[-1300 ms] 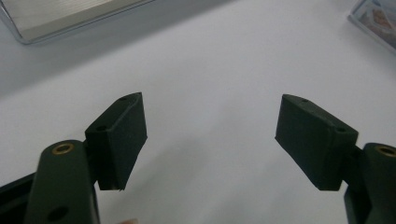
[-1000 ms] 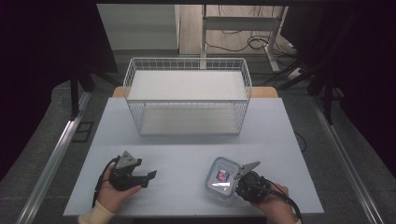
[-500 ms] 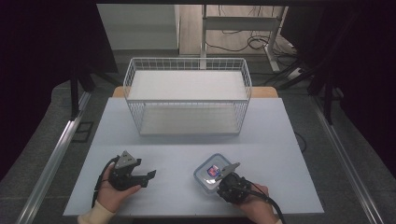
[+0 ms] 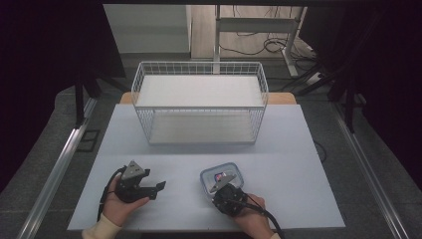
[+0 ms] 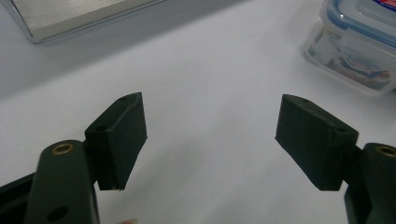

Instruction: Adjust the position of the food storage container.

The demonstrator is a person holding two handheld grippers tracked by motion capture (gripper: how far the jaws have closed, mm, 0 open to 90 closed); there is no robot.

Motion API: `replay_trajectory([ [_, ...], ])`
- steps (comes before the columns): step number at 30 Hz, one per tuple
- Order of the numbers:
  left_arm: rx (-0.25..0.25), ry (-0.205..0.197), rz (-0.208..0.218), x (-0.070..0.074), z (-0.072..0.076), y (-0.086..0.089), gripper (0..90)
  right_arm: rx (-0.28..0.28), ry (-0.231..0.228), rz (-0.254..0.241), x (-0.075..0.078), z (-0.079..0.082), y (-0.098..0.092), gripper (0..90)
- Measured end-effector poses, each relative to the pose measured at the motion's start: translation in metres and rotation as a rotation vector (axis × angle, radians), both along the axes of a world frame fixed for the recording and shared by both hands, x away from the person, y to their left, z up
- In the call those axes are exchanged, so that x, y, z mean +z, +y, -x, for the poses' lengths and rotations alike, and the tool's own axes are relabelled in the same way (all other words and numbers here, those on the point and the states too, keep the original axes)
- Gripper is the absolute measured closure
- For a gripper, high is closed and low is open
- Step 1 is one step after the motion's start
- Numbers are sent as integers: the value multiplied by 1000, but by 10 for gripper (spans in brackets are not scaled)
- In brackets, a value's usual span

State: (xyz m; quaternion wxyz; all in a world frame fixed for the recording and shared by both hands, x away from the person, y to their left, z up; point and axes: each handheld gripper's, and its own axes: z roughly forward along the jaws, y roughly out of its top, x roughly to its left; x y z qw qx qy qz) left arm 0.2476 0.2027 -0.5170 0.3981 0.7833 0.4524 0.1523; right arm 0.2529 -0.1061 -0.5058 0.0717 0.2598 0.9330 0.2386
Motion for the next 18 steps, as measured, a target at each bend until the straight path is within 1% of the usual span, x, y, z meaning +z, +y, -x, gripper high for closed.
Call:
replay_trajectory([
  [5,-3,3,9,0,0,0,241,-7,-22,-8,-6,-2,8,897],
  [9,-5,5,10,0,0,-1,240,-10,-31,-15,-5,-1,9,897],
  [12,-2,1,15,1,1,-1,240,25,-32,-14,4,7,5,897],
  [13,2,0,18,1,1,-1,240,30,-40,-23,9,9,0,897],
  [15,2,0,19,1,1,0,240,8,-68,-54,25,10,-15,897],
  [16,2,0,19,1,1,0,240,-13,-78,-74,33,8,-25,897],
  [18,-1,1,15,1,1,0,240,-81,-101,-111,47,2,-49,897],
])
